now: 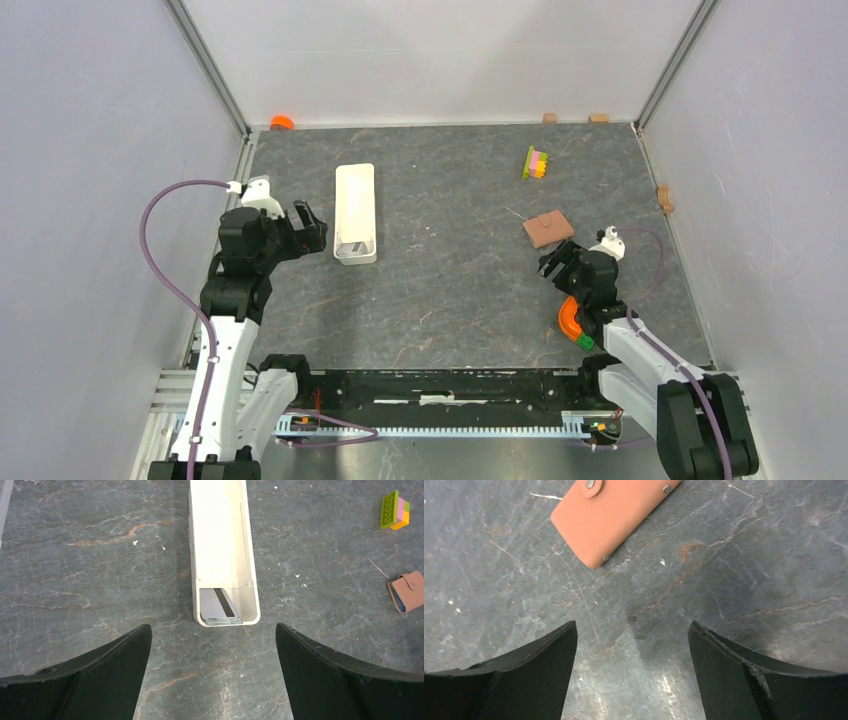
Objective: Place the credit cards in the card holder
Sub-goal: Pick up the card holder from the center of the board.
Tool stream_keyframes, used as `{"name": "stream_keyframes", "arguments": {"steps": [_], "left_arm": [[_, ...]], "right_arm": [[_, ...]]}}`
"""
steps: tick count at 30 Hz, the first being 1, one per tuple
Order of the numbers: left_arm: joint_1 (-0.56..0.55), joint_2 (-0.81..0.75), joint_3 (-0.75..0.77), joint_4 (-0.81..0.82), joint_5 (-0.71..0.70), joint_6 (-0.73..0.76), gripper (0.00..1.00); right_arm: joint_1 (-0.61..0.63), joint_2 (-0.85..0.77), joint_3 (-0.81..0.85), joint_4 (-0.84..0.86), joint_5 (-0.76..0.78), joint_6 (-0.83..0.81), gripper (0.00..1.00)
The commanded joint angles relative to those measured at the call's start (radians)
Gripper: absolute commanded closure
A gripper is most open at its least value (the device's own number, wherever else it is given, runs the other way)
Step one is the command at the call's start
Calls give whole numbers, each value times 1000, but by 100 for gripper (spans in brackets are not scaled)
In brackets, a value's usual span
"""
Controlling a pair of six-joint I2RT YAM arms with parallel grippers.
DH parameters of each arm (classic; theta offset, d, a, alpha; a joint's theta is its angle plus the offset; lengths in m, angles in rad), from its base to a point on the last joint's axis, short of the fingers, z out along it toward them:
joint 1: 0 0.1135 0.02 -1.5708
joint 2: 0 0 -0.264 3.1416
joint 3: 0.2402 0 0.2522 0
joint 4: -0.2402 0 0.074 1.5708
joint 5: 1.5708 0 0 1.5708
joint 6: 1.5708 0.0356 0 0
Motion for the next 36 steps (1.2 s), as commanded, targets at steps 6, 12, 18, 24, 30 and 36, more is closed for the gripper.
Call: {"name": "stream_keyframes", "arguments": {"steps": [6,12,18,24,30,36], "left_arm": [[-15,-4,8,24,47,-18,0],[-21,-1,8,24,48,-18,0],[-23,4,8,24,49,-17,0],[-23,11,8,24,51,-17,0],[-23,19,8,24,51,-19,0],[-29,29,-8,50,116,-16,0]], "right_arm": [[-18,140,-8,235,1,226,19],[-20,260,-11,329,108,341,28],[-20,409,20,406,188,457,32],[-20,568,89,465,175,520,34],[-20,677,131,549,168,515,57],[-24,693,151,660,129,402,100]]}}
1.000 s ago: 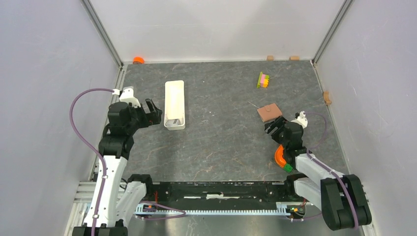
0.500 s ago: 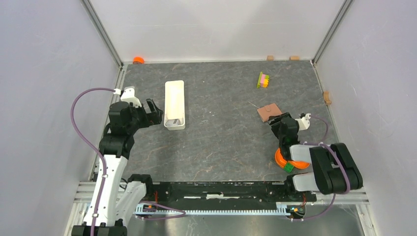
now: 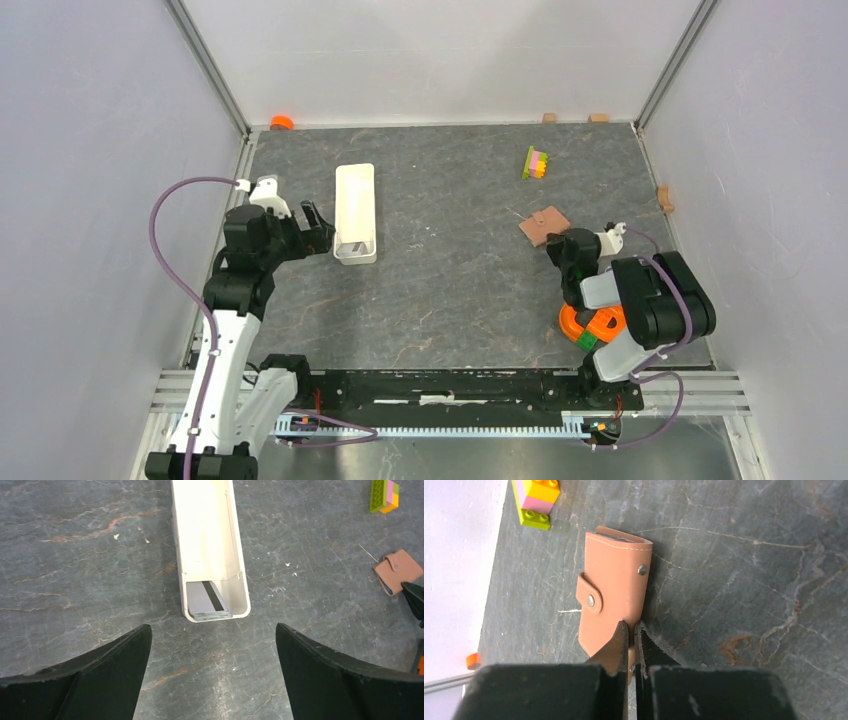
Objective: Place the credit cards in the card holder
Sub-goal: Pick up the card holder from the center of the board.
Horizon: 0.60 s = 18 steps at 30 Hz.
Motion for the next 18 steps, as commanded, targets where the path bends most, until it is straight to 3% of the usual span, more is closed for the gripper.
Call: {"name": "stream_keyframes", "arguments": {"steps": [1,7,11,14,18], "left_arm": [[-17,4,-12,61,94,-16,0],[-109,36,-22,94,180,-14,1],[-237,59,-11,120,198,-76,2],[-346,63,-58,274,290,-217,2],[-471,74,-168,613,355,-424,1]], "right_arm": [[-5,1,31,72,-43,-128,100],[-4,-121,17,122,-230,-362,100],[1,-229,-31,170,-481,-443,100],[33,-320,-59,172,-637,-472,100],[132,-480,-95,165,-785,-517,100]]}}
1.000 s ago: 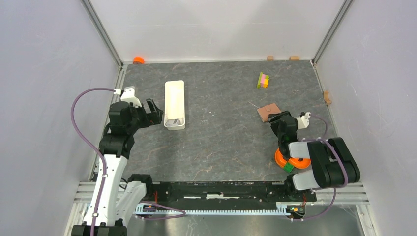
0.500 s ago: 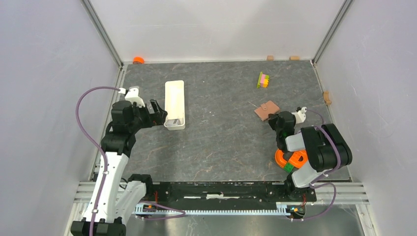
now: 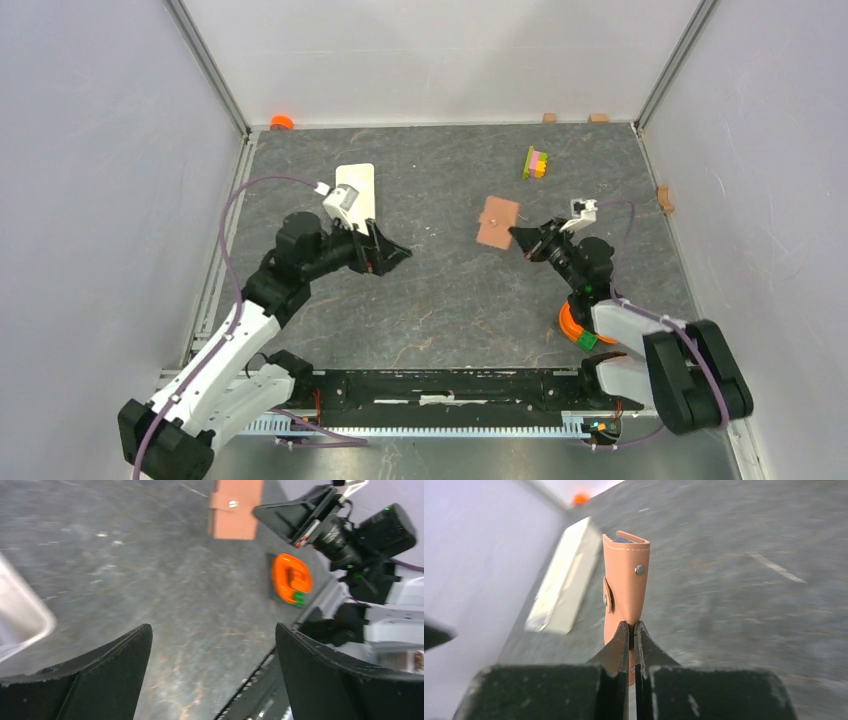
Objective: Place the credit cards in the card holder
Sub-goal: Pick up the card holder from the center of the board, then open the card holder.
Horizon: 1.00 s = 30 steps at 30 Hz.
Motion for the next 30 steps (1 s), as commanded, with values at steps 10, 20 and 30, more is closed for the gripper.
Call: {"name": "stream_keyframes", "arguments": {"steps": [10,20,30], "left_arm": [[-246,116,-105,518,127,-266,0],[-302,129,-112,593,149,-249,15],[-332,78,-157,588,206,-221,98]], "right_arm": [[269,-391,5,-47,-438,-113,100],[366,-363,96,-127,-570,-144,100],[376,-304,111,-81,-622,-89,54]]}}
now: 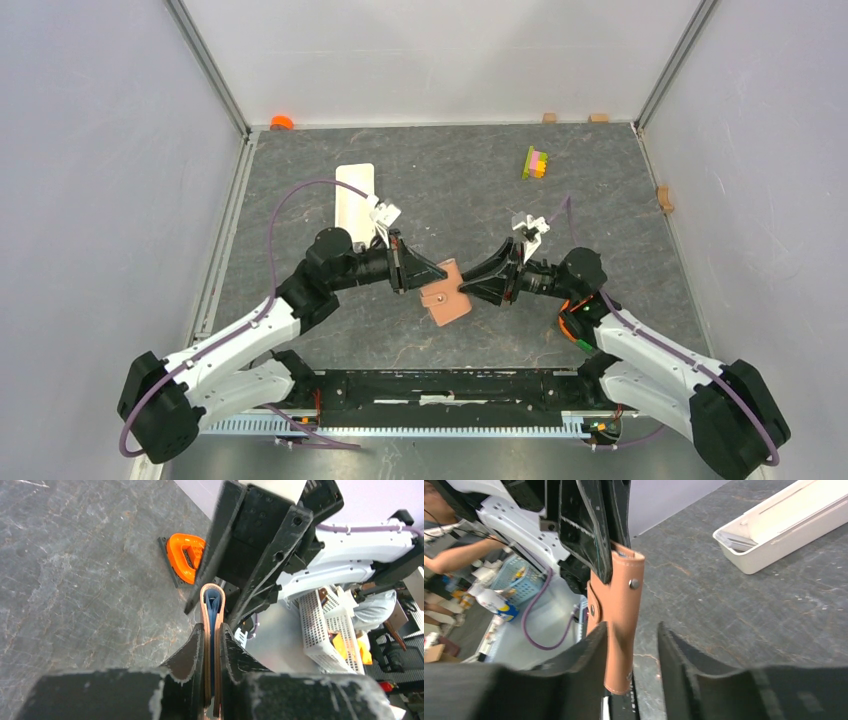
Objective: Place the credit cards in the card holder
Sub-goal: Open the card holder.
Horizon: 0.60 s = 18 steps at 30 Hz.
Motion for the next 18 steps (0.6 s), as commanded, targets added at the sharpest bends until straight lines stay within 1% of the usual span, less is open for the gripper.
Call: {"name": "stream_keyframes", "arguments": {"steps": [1,3,7,10,12,13,14,15,16,17,18], "left_arm": [[-13,-57,-43,67,38,4,98],[-13,-74,-60,100,42,-10,98],[-14,-82,-73,151,62,-25,98],[-14,-83,-84,211,75,-50,98],[-14,-79,-85,227,78,-58,98],[-14,-76,-84,227,79,-58,98],[-14,-73,-85,227,78,-58,98],[-14,-69,-86,226,75,-57,98],[-14,-64,-85,211,72,-52,96],[-14,-62,-73,172,67,-29,85],[-14,-62,-45,74,57,14,59]], "right_arm": [[7,29,40,94,-61,44,49],[13,44,39,130,-79,68,45],[33,74,48,152,-114,87,43],[48,96,49,151,-126,87,40],[59,103,52,160,-138,91,41],[63,105,52,167,-142,98,44],[68,103,54,175,-145,105,53],[70,99,54,189,-147,118,63],[69,94,54,201,-148,132,77],[70,88,60,195,-146,136,89],[69,84,72,141,-139,119,97]]}}
